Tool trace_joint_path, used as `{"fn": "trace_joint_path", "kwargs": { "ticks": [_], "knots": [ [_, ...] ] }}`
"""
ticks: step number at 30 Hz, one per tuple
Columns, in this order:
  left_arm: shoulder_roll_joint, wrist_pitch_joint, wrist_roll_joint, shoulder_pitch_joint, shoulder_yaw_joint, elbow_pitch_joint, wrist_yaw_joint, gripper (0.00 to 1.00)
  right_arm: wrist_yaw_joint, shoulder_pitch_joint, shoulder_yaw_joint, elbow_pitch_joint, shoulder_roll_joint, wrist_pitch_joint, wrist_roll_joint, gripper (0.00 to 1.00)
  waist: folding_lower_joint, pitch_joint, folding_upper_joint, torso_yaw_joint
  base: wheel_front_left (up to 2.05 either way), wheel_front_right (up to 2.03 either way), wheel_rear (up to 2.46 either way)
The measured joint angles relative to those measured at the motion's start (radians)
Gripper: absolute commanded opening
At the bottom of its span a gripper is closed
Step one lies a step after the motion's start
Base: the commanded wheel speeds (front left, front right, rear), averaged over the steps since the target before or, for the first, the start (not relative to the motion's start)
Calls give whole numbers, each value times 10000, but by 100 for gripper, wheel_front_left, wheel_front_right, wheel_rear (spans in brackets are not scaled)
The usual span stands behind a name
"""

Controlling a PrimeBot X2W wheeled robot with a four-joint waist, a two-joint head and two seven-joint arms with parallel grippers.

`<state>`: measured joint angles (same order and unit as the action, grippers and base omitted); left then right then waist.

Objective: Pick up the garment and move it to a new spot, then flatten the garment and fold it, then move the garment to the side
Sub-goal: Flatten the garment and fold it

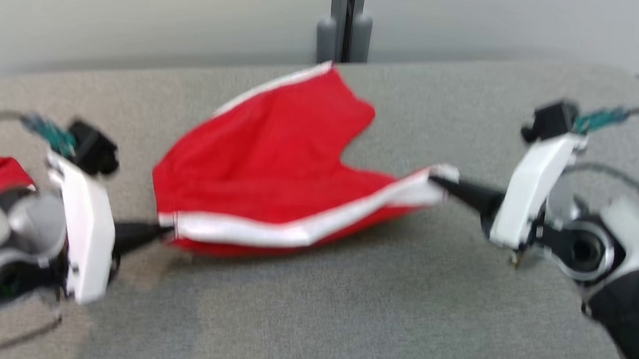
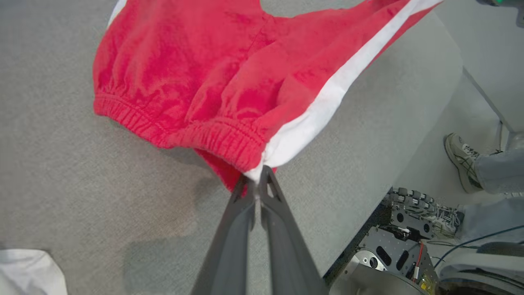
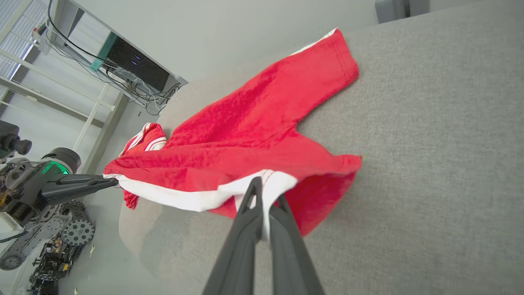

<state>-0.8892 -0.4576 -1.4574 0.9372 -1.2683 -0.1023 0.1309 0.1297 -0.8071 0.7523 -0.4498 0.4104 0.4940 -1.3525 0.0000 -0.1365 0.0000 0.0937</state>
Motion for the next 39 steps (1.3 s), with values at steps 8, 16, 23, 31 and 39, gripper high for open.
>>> {"fn": "trace_joint_path", "kwargs": {
  "ticks": [8,16,23,31,39],
  "knots": [
    [-211,-245,-232,-1582,-88,794,0,0,0,1534,443,915,1035,255,-148,0,0,935,0,-73,0,0,0],
    [-548,-874,-512,-2691,-121,1455,0,0,2,2739,362,1693,2002,986,-571,0,0,1391,0,-371,0,0,0],
    [-462,-1369,-913,-2502,-90,1308,0,0,2,2623,52,1526,1931,1158,-351,0,0,1201,0,-571,0,0,0],
    [-136,-2351,-1753,-1333,546,585,0,0,10,1192,-451,196,1139,1425,198,0,0,574,0,-818,0,0,0],
    [351,-3103,-2378,-37,1546,-58,0,0,8,-1161,-1104,-1415,33,1507,1360,0,0,-726,0,-1279,0,0,0]
  ]
}}
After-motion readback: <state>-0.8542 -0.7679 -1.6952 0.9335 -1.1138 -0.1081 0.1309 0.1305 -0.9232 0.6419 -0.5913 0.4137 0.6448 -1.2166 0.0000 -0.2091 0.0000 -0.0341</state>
